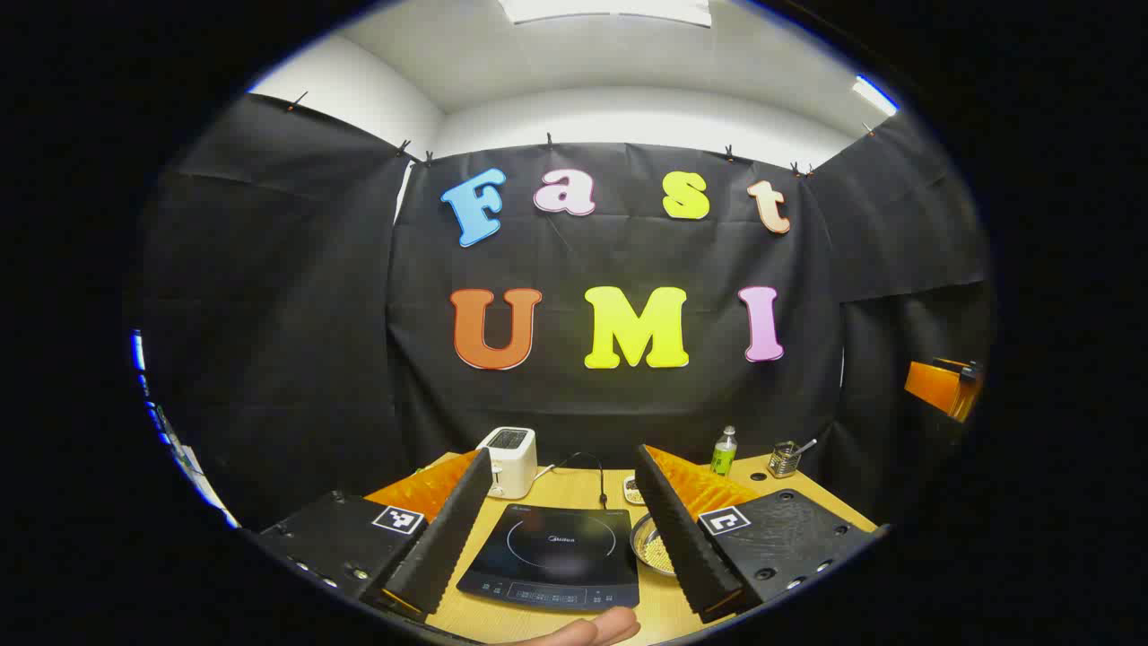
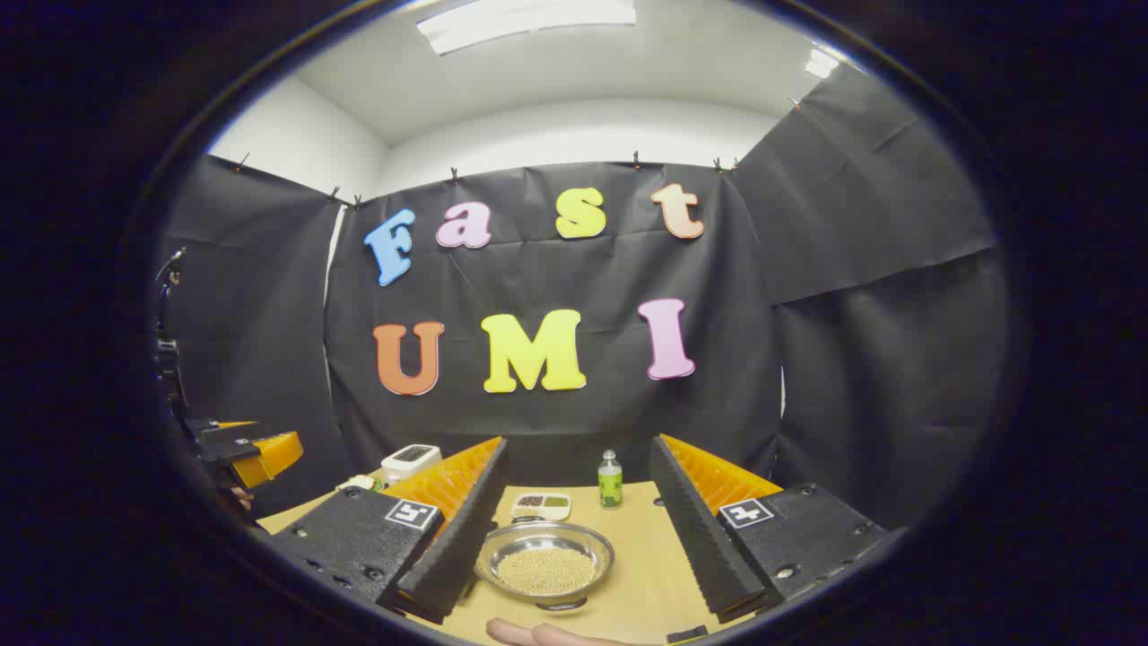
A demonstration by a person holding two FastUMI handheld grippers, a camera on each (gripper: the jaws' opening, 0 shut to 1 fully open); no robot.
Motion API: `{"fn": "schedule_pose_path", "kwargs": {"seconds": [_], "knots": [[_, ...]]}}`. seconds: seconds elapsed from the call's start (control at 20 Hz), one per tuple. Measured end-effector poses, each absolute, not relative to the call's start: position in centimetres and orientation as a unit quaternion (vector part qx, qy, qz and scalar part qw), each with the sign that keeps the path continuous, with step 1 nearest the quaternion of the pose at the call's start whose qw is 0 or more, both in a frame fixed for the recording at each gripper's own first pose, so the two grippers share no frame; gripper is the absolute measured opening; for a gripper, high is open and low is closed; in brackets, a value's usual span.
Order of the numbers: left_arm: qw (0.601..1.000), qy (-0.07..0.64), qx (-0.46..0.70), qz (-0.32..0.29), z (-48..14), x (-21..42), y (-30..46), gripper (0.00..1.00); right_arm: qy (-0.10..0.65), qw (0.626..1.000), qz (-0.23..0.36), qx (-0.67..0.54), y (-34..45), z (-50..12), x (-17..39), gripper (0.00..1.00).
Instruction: First push the handle of the pot to place it horizontally, then grasp the pot with both hands and set it on the induction cooktop.
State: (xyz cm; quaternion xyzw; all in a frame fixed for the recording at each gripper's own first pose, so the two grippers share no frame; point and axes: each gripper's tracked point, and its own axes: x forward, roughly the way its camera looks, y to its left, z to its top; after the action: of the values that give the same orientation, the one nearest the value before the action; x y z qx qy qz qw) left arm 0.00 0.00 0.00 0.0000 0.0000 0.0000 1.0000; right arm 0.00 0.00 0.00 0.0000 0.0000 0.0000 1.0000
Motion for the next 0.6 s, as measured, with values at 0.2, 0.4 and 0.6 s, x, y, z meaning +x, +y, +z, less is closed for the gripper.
{"fn": "schedule_pose_path", "kwargs": {"seconds": [0.2, 0.4, 0.6], "knots": [[1.0, 0.005, -0.002, -0.005, -0.2, 0.1, -0.2, 0.95, -0.025, 0.999, -0.032, -0.004, -1.8, 1.2, 0.1, 0.95], [1.0, -0.003, 0.005, 0.004, 0.3, 0.4, -0.3, 0.95, -0.032, 0.999, -0.041, -0.005, -3.1, 1.1, -0.2, 0.96], [1.0, -0.018, 0.008, 0.001, 1.1, 0.1, -1.0, 0.95, -0.037, 0.998, -0.053, 0.009, -4.9, 1.4, 0.0, 0.95]]}}
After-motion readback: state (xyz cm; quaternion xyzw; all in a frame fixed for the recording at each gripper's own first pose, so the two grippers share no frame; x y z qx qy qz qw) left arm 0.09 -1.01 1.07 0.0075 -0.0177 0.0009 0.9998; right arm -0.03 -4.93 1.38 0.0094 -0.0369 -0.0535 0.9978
